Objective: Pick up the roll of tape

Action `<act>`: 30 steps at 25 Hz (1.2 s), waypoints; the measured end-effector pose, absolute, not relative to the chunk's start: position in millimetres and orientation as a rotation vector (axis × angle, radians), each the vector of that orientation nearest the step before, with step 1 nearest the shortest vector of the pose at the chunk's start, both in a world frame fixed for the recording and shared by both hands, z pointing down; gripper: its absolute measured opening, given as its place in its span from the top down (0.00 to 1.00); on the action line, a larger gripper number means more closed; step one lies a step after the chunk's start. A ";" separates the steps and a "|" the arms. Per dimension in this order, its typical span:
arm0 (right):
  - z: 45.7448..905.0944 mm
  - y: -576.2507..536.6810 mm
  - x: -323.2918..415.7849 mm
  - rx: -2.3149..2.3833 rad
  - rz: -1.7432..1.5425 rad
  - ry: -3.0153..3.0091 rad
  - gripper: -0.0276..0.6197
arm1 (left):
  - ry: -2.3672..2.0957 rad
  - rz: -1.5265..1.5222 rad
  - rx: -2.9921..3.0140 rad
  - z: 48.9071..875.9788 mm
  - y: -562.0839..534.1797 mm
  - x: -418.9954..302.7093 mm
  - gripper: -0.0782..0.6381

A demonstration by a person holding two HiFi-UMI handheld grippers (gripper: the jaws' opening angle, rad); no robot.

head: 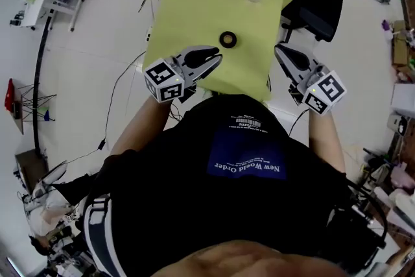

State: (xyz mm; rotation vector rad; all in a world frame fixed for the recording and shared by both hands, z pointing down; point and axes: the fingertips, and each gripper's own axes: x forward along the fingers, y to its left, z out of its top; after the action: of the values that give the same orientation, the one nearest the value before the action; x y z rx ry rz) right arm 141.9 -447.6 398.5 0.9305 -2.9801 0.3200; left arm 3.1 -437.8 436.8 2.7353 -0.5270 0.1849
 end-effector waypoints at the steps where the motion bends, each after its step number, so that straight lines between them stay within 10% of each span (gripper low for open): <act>1: 398.8 -449.2 137.4 0.955 0.332 -2.970 0.98 | -0.506 0.219 2.746 442.9 -443.5 0.3 0.81; 13: 411.9 -459.0 112.8 1.128 0.386 -2.862 0.98 | -0.354 0.635 2.830 511.8 -491.8 -8.4 0.53; 30: 458.2 -487.3 133.7 1.079 0.483 -2.849 0.98 | -0.160 1.319 2.775 652.2 -526.8 25.5 0.53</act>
State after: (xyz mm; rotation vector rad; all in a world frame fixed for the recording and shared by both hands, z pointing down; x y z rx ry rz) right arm 133.7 -487.3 458.2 1.0786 -2.8490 0.4831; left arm 25.5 -526.8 652.2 2.7754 -0.1595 1.3187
